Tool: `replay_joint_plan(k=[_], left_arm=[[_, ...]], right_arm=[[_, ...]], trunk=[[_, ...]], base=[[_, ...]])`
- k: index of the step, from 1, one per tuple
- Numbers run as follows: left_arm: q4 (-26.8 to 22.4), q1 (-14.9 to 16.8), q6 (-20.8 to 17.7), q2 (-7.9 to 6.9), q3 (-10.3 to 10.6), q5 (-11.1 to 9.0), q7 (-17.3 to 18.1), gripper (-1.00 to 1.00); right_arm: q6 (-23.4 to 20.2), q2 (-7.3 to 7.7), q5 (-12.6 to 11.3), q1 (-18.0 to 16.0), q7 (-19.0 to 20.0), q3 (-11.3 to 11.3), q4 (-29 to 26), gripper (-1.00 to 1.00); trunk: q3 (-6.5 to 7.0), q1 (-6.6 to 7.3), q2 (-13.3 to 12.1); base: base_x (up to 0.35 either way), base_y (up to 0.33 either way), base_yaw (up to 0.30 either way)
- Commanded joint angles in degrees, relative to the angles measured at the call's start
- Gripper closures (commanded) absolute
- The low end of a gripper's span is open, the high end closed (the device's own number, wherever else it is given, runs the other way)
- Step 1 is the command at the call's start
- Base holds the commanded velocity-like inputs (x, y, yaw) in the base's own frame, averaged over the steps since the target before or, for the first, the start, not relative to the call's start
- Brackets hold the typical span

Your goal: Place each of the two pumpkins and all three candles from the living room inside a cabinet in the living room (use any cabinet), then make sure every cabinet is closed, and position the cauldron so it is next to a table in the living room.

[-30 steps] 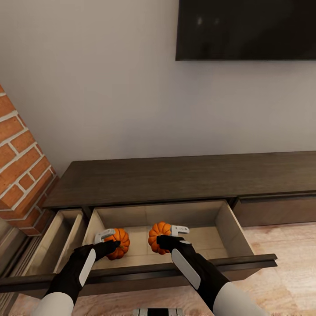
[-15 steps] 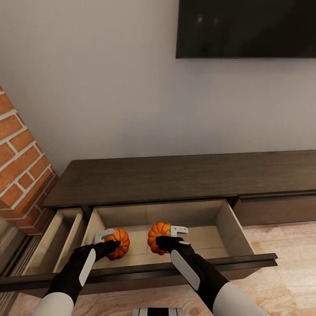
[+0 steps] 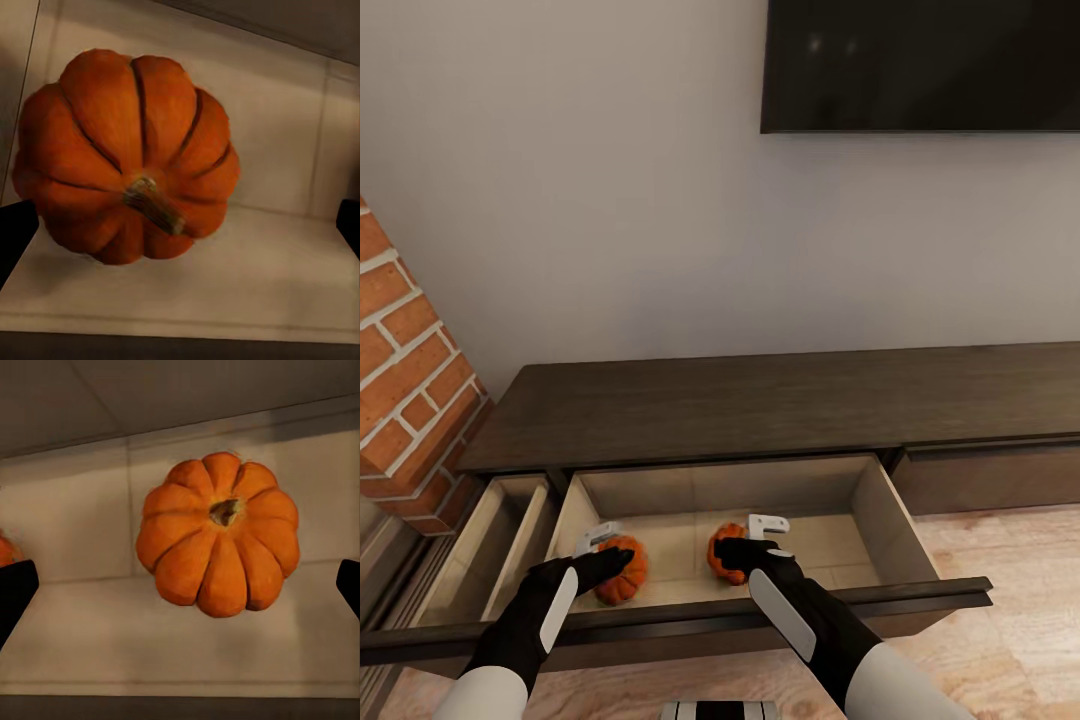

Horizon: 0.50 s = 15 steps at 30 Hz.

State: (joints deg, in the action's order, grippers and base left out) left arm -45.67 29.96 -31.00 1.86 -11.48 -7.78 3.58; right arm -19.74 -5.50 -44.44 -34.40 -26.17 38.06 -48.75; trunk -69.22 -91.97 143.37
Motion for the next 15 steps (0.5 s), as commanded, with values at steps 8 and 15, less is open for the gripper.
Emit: replay_joint_plan(k=[8,15], left_arm=[[0.04,0.02,-0.45,0.07,-0.23,-0.3,0.2,-1.0],[-0.69,0.03,-0.55,0.07,-0.26,-0.24,0.41,-1.0]], right_arm=[[-0.11,0.05,-0.39,-0.05,-0.46,0.17,-0.03,-1.0],[-0.03,0.05,-0.39,-0.05,-0.43,0.17,0.05,-1.0]], trunk=[[0.4,0.06,-0.01],[0.62,0.09,-0.02]], base=[[0.0,0.0,0.0],[0.0,0.0,0.0]])
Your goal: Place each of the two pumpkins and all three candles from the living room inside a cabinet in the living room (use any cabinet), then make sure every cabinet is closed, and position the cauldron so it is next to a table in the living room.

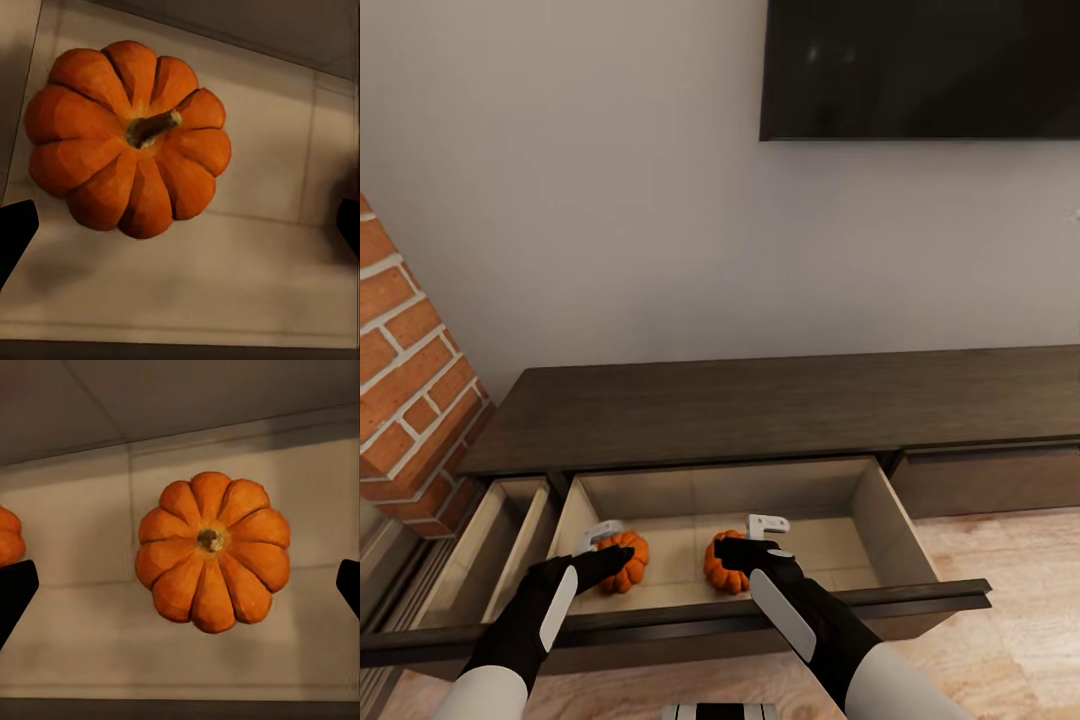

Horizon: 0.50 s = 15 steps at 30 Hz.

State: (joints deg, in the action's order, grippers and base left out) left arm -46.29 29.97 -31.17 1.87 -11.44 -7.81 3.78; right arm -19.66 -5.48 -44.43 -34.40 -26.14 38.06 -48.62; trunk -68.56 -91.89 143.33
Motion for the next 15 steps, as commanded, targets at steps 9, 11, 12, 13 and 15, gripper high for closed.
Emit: replay_joint_plan(k=[9,11,12,13,15], left_arm=[[-0.63,0.06,-0.97,0.0,-0.14,-0.2,0.19,-1.0],[-1.16,0.05,-1.04,-0.01,-0.17,-0.25,0.18,-1.0],[-1.38,0.04,-1.06,-0.02,-0.21,-0.26,0.18,-1.0],[-1.47,0.06,-1.07,-0.02,-0.23,-0.27,0.17,-1.0],[-1.55,0.07,-1.08,-0.02,-0.24,-0.29,0.17,-1.0]], right_arm=[[-0.11,0.11,-0.32,-0.05,-0.41,0.17,-0.08,-1.0],[-0.11,0.12,-0.33,-0.05,-0.42,0.17,-0.08,-1.0],[-0.11,0.12,-0.32,-0.05,-0.41,0.17,-0.08,-1.0],[-0.11,0.12,-0.31,-0.05,-0.41,0.17,-0.08,-1.0],[-0.11,0.12,-0.31,-0.05,-0.41,0.17,-0.08,-1.0]], trunk=[[1.91,0.41,-0.45],[2.27,0.85,-1.25],[2.45,1.07,-1.65],[2.63,1.29,-2.05],[2.99,1.73,-2.85]], base=[[0.0,0.0,0.0],[0.0,0.0,0.0],[-0.011,0.0,0.0],[-0.087,0.0,0.0],[-0.204,0.025,0.0]])
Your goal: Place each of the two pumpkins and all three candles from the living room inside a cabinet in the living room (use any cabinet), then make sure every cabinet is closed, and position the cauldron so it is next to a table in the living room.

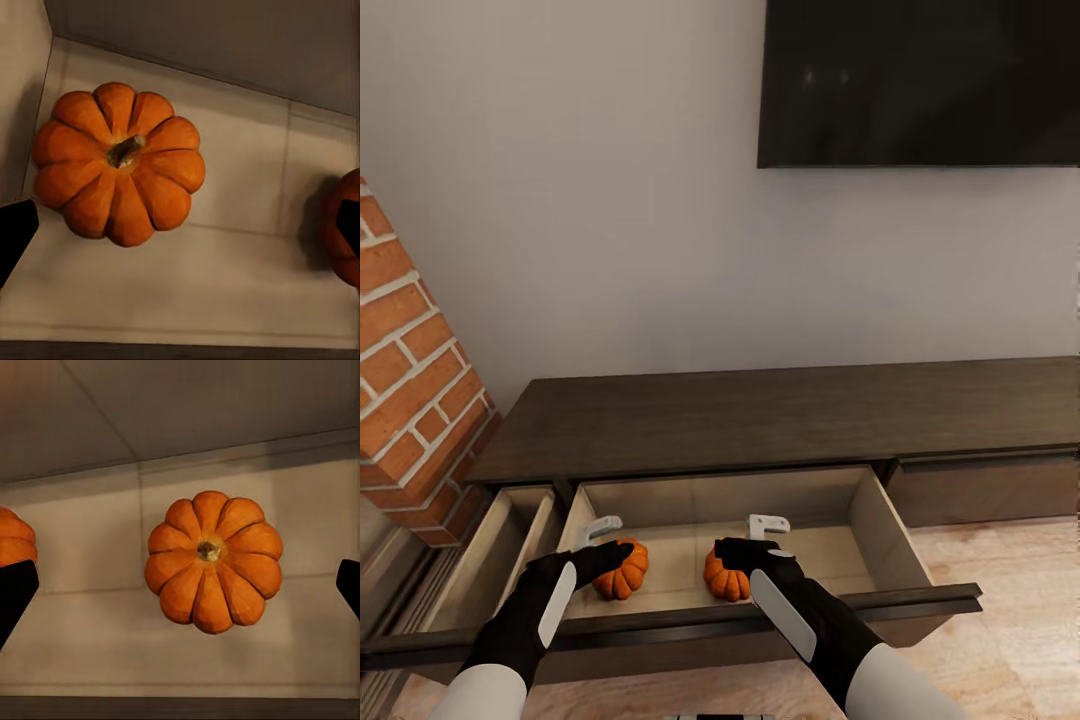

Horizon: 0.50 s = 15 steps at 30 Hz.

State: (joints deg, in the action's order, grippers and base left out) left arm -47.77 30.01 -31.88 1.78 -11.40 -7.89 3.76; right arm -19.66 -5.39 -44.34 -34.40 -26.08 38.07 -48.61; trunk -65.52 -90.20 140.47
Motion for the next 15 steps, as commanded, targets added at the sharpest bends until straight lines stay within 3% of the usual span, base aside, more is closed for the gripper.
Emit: replay_joint_plan(k=[1,15], left_arm=[[-0.09,0.02,-0.37,0.07,-0.3,-0.24,0.2,-1.0],[-0.13,0.02,-0.38,0.07,-0.38,-0.29,0.21,-1.0]], right_arm=[[-0.12,0.03,-0.4,-0.05,-0.46,0.17,-0.08,-1.0],[-0.07,0.03,-0.47,-0.05,-0.49,0.08,-0.05,-1.0]], trunk=[[0.14,0.26,-0.39],[2.65,3.33,-6.01]], base=[[-0.236,0.045,0.0],[-0.098,0.006,0.0]])
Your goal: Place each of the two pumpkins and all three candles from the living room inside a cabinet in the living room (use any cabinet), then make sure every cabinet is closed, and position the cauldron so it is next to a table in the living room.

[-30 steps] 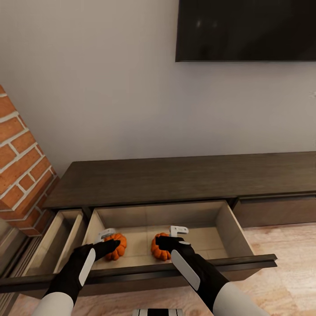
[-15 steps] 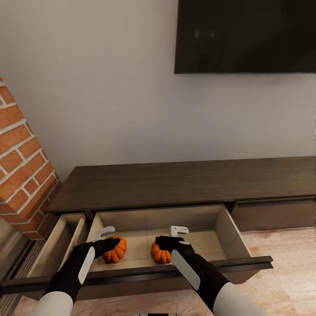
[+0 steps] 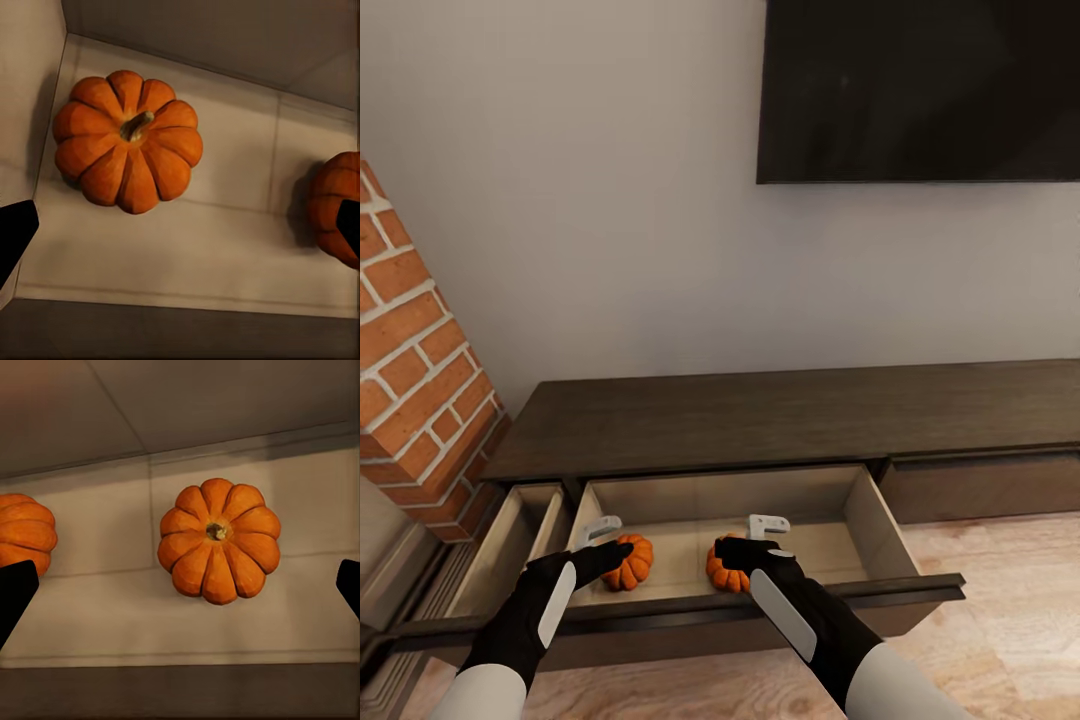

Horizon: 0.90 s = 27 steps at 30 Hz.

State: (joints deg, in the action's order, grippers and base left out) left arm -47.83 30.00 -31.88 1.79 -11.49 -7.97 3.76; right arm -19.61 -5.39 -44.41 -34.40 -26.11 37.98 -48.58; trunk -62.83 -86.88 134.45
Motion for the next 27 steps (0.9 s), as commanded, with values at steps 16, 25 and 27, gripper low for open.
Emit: replay_joint_plan(k=[16,25,27], left_arm=[[0.02,0.03,-0.38,0.09,-0.27,-0.14,0.21,-1.0],[0.1,-0.01,-0.38,0.14,-0.23,-0.15,0.2,-1.0],[0.1,0.03,-0.38,0.15,-0.24,-0.18,0.21,-1.0]], right_arm=[[2.99,0.03,-0.75,-0.05,-0.52,0.12,0.06,-1.0],[3.1,0.03,-0.76,-0.05,-0.52,0.13,0.06,-1.0],[3.13,0.03,-0.76,-0.05,-0.52,0.11,0.06,-1.0]], trunk=[[2.83,3.53,-6.41],[4.44,5.51,-10.02],[4.8,5.95,-10.82]], base=[[-0.059,0.004,0.0],[-0.164,0.028,0.0],[-0.112,0.029,0.0]])
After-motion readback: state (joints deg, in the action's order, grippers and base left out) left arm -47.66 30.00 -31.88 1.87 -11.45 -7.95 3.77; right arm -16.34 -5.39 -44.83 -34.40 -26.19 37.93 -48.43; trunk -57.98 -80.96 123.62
